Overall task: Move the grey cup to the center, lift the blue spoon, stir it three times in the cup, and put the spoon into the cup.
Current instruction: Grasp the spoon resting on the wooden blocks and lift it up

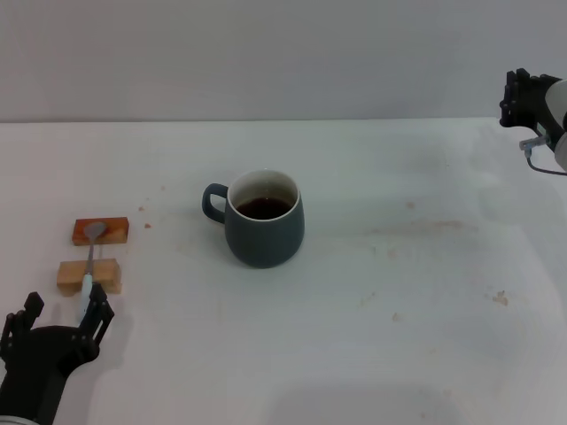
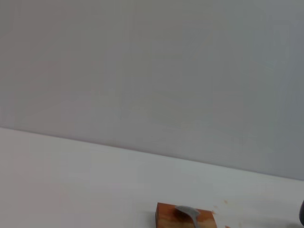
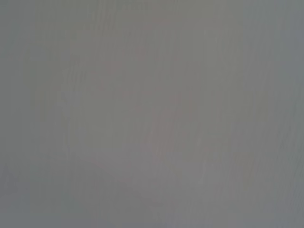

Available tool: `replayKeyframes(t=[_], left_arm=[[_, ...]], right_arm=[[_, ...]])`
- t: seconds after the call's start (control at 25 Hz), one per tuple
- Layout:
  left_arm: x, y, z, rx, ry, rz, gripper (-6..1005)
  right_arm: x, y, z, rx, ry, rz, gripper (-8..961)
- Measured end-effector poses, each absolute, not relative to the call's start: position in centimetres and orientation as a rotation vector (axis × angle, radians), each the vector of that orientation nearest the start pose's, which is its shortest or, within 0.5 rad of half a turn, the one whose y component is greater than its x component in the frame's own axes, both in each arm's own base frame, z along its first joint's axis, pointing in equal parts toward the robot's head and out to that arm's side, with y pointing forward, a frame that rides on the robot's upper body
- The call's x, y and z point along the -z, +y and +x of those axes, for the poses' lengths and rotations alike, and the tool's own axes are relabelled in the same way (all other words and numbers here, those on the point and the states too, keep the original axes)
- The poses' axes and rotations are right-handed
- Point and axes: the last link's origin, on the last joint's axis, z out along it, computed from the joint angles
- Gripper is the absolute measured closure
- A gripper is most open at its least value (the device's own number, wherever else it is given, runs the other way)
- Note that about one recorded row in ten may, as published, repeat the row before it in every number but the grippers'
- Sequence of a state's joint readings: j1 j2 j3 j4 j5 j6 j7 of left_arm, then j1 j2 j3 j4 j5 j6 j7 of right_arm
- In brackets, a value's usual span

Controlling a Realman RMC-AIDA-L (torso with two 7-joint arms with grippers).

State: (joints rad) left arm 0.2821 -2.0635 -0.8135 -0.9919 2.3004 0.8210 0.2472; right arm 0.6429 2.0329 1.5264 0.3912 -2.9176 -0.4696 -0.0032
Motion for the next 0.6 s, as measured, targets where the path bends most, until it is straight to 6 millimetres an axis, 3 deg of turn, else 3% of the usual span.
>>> replayKeyframes(t=[0.6], left_arm=[[7.4,18.5,-32.5,0.593,-0.835,-1.472,173]], right_arm=[[-0.1,43.6,28.2,-0.302,0.484,-1.747,886]])
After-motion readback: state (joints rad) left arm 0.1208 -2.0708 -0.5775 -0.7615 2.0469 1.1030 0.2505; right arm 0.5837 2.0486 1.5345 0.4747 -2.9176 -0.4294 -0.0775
